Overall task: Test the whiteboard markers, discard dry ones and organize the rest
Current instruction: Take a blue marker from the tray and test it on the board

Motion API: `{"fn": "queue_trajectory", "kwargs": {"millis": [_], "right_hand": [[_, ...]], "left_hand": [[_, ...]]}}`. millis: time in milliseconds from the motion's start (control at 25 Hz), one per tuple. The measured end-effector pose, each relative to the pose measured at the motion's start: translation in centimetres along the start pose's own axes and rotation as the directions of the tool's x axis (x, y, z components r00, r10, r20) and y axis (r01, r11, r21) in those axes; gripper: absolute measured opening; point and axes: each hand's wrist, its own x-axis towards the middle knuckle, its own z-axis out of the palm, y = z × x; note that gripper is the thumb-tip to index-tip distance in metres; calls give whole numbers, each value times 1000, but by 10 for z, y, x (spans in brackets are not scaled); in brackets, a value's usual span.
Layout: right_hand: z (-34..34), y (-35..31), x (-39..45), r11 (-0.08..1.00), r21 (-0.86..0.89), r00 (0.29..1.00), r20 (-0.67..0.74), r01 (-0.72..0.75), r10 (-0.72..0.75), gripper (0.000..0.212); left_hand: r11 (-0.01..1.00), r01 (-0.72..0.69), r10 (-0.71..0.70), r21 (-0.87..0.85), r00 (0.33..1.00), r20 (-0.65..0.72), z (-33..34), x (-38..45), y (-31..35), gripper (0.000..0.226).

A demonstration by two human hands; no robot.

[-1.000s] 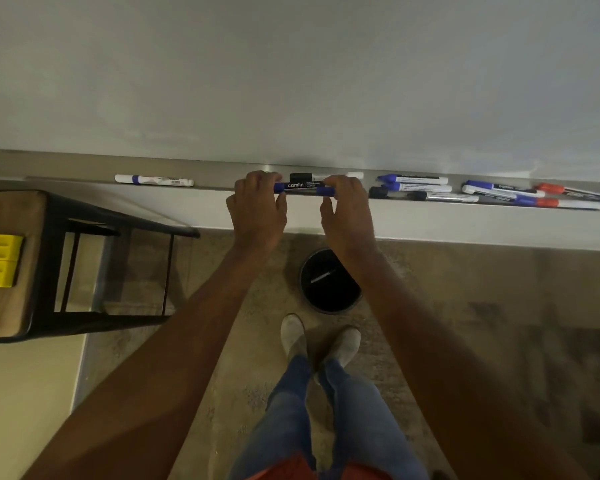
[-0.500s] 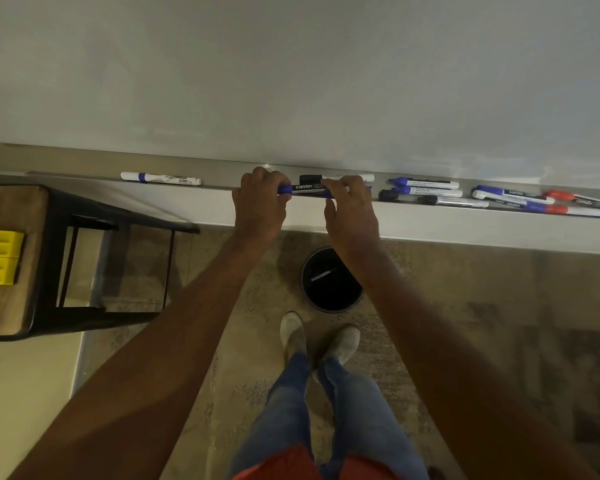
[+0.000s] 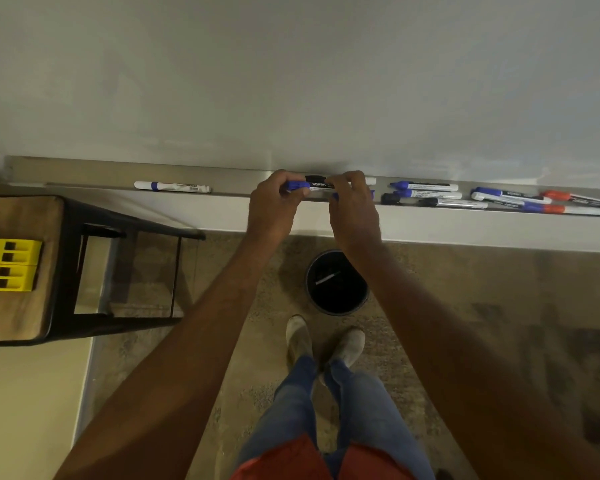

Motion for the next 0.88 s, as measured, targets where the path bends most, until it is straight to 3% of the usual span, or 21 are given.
{"fn": "queue_trajectory", "kwargs": {"millis": [280, 400, 520, 680, 800, 880], "right_hand": [[-16, 3, -7, 996, 89, 999, -55, 6, -1, 26], [-34, 0, -25, 991, 128, 995, -97, 28, -15, 24], [-54, -15, -55, 954, 299, 996, -87, 8, 19, 29], [-84, -52, -104, 746, 650, 981, -3, -144, 192, 24], [-100, -70, -136, 588, 805, 987, -15, -83, 160, 19], [-105, -74, -150, 541, 841, 992, -44, -28, 119, 16]], "left_hand": [[965, 121, -124, -235, 992, -2, -10, -18, 18, 13], [866, 252, -257, -431, 965, 47, -19, -31, 29, 12], [719, 366, -381, -591, 918, 106, -26, -47, 41, 15], [522, 447, -427, -726, 874, 231, -30, -81, 61, 24], [343, 516, -382, -785, 840, 386, -33, -116, 76, 29], [302, 555, -352, -775, 820, 450, -32, -140, 84, 29]]}}
